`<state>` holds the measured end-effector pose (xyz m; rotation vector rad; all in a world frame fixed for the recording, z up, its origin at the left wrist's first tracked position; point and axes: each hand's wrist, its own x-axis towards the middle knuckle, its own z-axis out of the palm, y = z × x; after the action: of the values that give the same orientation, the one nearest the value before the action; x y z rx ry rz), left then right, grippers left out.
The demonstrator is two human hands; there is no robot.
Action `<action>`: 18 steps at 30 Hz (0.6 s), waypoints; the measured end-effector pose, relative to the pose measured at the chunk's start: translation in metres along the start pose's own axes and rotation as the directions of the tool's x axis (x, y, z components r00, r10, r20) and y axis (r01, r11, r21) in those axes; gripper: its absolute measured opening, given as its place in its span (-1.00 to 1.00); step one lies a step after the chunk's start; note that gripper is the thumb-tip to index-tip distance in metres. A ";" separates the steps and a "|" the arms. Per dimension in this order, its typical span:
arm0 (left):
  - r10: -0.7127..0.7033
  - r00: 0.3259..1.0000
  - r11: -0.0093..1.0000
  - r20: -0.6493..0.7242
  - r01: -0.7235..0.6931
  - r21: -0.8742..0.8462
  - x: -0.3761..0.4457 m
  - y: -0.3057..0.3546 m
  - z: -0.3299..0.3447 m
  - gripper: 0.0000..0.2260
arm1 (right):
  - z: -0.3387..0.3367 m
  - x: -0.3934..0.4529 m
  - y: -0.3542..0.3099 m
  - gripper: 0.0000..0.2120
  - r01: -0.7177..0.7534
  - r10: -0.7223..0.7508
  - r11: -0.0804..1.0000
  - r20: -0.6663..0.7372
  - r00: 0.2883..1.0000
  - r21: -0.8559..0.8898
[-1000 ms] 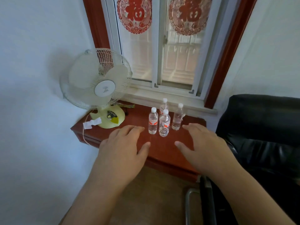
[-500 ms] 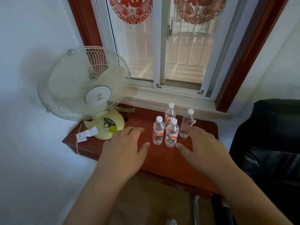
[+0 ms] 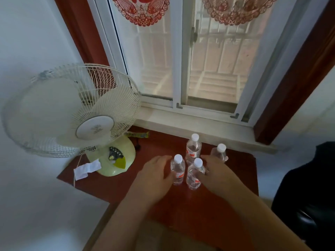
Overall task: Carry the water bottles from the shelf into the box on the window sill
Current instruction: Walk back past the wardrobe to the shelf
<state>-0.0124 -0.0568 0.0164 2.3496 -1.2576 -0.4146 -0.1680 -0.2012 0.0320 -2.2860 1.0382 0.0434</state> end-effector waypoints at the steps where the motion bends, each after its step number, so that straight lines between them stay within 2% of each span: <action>1: 0.001 1.000 1.000 0.012 -0.001 -0.028 0.009 -0.004 0.006 -0.52 | 0.005 0.010 0.004 -0.83 0.015 -0.015 1.000 -0.002 1.000 0.023; 5: 0.009 0.999 0.997 0.045 -0.006 -0.073 0.044 -0.026 0.027 -0.47 | 0.031 0.044 0.022 -0.93 -0.024 0.024 0.992 0.003 1.000 0.120; 9: 0.077 0.993 0.994 0.086 -0.069 -0.090 0.071 -0.043 0.042 -0.51 | 0.054 0.060 0.035 -0.61 -0.103 0.108 0.980 -0.018 0.994 0.168; 11: 0.130 0.986 0.987 0.100 -0.119 -0.106 0.081 -0.047 0.048 -0.56 | 0.057 0.064 0.034 -0.54 -0.129 0.136 0.980 -0.038 0.990 0.154; 14: 0.164 0.977 0.980 0.140 -0.146 -0.133 0.091 -0.052 0.059 -0.59 | 0.059 0.068 0.035 -0.62 -0.167 0.173 0.978 -0.032 0.984 0.126; 18: 0.174 0.972 0.977 0.157 -0.151 -0.149 0.102 -0.057 0.071 -0.52 | 0.062 0.071 0.041 -0.73 -0.177 0.185 0.976 -0.058 0.981 0.124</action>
<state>0.0504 -0.1315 -0.0789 2.1144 -1.4400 -0.6362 -0.1338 -0.2350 -0.0588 -2.0941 1.2493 -0.0225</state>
